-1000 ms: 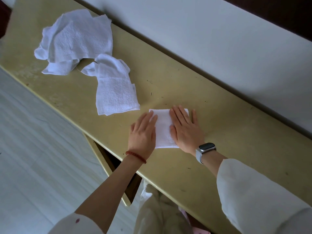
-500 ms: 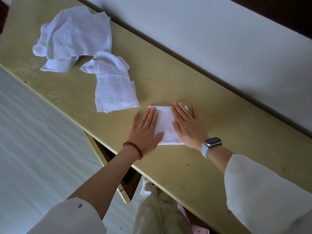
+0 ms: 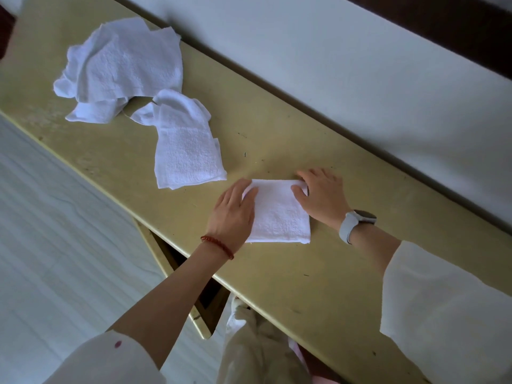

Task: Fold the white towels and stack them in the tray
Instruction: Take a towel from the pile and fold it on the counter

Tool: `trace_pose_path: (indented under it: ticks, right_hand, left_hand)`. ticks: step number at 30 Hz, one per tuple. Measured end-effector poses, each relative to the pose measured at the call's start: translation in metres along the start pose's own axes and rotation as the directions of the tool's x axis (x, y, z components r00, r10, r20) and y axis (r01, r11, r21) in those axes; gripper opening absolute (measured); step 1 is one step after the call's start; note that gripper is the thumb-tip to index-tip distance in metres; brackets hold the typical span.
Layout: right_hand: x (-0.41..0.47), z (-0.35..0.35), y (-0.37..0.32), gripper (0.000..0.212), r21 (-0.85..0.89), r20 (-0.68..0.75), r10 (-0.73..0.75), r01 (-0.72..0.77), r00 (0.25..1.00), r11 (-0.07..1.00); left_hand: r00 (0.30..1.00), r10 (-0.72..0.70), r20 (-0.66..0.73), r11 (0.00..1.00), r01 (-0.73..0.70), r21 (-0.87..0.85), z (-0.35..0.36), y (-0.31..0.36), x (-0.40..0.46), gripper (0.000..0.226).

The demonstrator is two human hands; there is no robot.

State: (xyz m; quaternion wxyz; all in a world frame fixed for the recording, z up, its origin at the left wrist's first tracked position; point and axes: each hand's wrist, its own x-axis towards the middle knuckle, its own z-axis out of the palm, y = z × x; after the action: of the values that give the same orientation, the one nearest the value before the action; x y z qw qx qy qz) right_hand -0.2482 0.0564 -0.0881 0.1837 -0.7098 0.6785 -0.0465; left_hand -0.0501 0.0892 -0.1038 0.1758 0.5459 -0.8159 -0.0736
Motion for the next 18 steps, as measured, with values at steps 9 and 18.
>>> trace_pose_path:
  ticks: [9, 18]
  right_hand:
    - [0.008, -0.018, -0.004, 0.010, 0.116, 0.140, -0.103, 0.087, 0.985, 0.989]
    - [-0.016, -0.054, 0.001, 0.030, 0.542, 0.038, 0.047, -0.060, 0.998, 0.838]
  left_hand:
    - [0.896, -0.108, 0.432, 0.993, 0.082, 0.079, -0.010, -0.003, 0.067, 0.054]
    - [0.859, -0.276, 0.431, 0.752, 0.473, -0.460, -0.041, 0.001, 0.057, 0.013]
